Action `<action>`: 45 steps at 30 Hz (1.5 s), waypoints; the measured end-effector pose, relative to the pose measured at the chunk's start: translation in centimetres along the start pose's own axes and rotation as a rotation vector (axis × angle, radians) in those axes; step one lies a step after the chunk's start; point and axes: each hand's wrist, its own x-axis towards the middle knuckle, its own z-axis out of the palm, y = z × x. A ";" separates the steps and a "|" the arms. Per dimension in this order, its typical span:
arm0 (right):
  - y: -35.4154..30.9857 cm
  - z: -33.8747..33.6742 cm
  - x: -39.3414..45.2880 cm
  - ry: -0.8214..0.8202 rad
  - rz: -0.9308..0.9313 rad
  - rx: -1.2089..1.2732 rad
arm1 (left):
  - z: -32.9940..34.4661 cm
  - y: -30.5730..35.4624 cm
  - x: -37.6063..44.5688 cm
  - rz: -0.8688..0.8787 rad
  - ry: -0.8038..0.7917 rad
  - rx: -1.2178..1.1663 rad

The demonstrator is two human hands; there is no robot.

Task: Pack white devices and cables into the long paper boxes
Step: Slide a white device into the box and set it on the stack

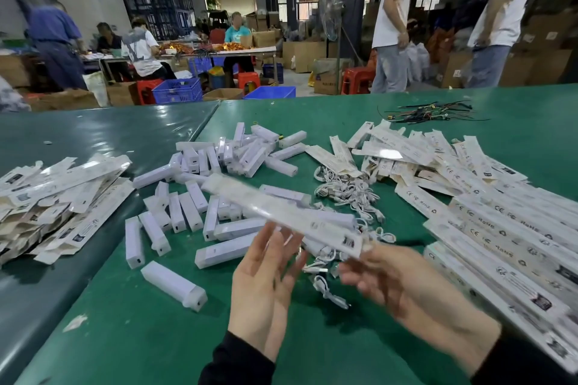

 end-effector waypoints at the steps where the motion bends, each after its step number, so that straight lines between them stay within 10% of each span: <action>1: 0.8 0.2 -0.1 -0.042 0.066 0.017 | -0.1 0.2 0.0 -0.003 -0.009 -0.028; 9: 1.1 -0.8 0.0 -0.392 0.168 -0.299 | -0.3 0.0 0.4 -0.080 -0.026 0.048; 20: 0.4 -1.5 0.3 0.021 -0.358 -0.308 | 0.7 -0.9 -1.6 -0.210 -0.416 0.558; 27: 1.0 -1.0 -0.3 0.033 -0.399 -0.342 | 1.4 -0.8 -2.4 -0.319 -0.648 0.458; 45: 1.0 -1.5 0.3 -0.146 -0.164 0.035 | 1.2 -0.9 -2.0 -0.230 -0.472 0.385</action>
